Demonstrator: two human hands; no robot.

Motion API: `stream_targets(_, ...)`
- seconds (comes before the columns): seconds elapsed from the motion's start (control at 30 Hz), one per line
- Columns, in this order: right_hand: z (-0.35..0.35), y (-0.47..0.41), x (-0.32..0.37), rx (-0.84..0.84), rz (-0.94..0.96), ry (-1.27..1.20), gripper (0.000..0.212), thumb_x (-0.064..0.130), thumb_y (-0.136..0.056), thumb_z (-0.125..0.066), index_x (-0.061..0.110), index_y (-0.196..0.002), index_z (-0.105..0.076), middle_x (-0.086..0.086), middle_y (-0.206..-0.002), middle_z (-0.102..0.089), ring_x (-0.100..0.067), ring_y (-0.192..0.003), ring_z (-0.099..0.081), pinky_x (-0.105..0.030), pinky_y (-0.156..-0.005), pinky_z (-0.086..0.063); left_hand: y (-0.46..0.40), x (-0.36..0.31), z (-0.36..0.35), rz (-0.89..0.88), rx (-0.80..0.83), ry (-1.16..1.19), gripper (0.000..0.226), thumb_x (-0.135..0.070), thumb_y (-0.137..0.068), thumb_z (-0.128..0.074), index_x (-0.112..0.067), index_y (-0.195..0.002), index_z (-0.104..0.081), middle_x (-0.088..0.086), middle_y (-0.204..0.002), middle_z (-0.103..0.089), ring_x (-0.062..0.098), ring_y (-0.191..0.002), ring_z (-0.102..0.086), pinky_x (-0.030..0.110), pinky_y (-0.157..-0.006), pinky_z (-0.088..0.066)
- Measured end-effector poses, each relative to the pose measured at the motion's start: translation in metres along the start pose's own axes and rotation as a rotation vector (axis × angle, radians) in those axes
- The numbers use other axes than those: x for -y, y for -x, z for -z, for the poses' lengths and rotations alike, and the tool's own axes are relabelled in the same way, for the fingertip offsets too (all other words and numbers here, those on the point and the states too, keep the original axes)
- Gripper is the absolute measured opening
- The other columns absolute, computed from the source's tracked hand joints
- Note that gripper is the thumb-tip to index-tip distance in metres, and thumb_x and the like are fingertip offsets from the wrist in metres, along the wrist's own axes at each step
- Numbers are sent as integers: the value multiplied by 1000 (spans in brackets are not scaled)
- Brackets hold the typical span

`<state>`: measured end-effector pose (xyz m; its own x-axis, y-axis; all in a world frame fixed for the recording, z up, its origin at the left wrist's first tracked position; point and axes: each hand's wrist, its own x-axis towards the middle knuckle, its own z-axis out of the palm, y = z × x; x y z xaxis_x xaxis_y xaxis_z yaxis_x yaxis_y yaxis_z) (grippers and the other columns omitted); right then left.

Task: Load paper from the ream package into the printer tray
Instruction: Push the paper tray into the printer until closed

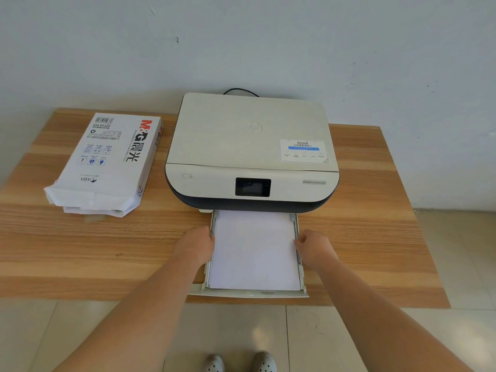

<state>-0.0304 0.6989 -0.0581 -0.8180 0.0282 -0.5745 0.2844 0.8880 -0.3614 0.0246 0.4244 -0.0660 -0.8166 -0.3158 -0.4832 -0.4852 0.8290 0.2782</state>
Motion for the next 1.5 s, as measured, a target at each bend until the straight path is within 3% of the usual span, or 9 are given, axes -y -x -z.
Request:
stream_targets(0.23,4,-5,6,74,9,216,18,21,-93,-39,14,-91,-56,0,-77,-57,-14,-62,-54,-28,-53,-43,-7,2,1,-28,89,13,27,-25,-98,-39,-10,-105,-59,7,-102,-62,20,-91,-58,31,-76,-48)
stream_targets(0.37,4,-8,9,100,34,272,17,20,-92,-38,16,-95,-54,-1,-87,-57,-20,-76,-57,-31,-65,-46,-12,2,2,-61,136,-19,26,-22,-99,-38,-7,-106,-58,10,-107,-61,18,-90,-54,27,-75,-43)
stream_targets(0.5,3,-11,8,104,52,291,13,20,-91,-38,18,-92,-51,-2,-92,-56,-23,-85,-57,-33,-71,-47,-16,1,0,-64,160,-48,20,-18,-97,-39,-6,-97,-56,7,-96,-56,16,-84,-49,25,-71,-38)
stream_targets(0.83,-1,-14,7,78,82,291,21,18,-91,-39,14,-103,-55,-2,-93,-56,-22,-82,-57,-31,-65,-46,-15,-1,-1,-104,124,-39,15,-17,-97,-40,-13,-84,-48,6,-89,-55,15,-80,-50,25,-68,-39)
stream_targets(0.93,-3,-15,7,66,85,280,21,20,-90,-39,13,-102,-55,-2,-90,-56,-21,-81,-57,-30,-64,-46,-16,-2,-2,-109,134,-51,14,-17,-97,-40,-11,-88,-50,10,-98,-59,15,-82,-50,25,-71,-41)
stream_targets(1.23,-10,-17,7,28,101,342,31,27,-97,-37,12,-119,-54,-9,-114,-60,-25,-97,-58,-32,-71,-45,-14,-1,-2,-137,124,-77,20,-18,-99,-38,-7,-103,-54,9,-103,-59,15,-85,-50,24,-73,-40)
stream_targets(1.37,-10,-16,6,27,106,340,30,28,-97,-37,13,-116,-54,-8,-113,-60,-25,-93,-58,-32,-70,-45,-12,-1,-3,-141,99,-78,22,-22,-100,-37,-8,-104,-54,9,-105,-60,16,-86,-51,25,-74,-42)
stream_targets(1.5,-6,-14,4,17,103,339,25,29,-95,-37,15,-106,-56,-4,-98,-60,-24,-83,-58,-33,-68,-48,-9,2,-4,-123,70,-58,27,-27,-100,-36,-10,-105,-56,5,-98,-59,17,-87,-54,28,-75,-45)
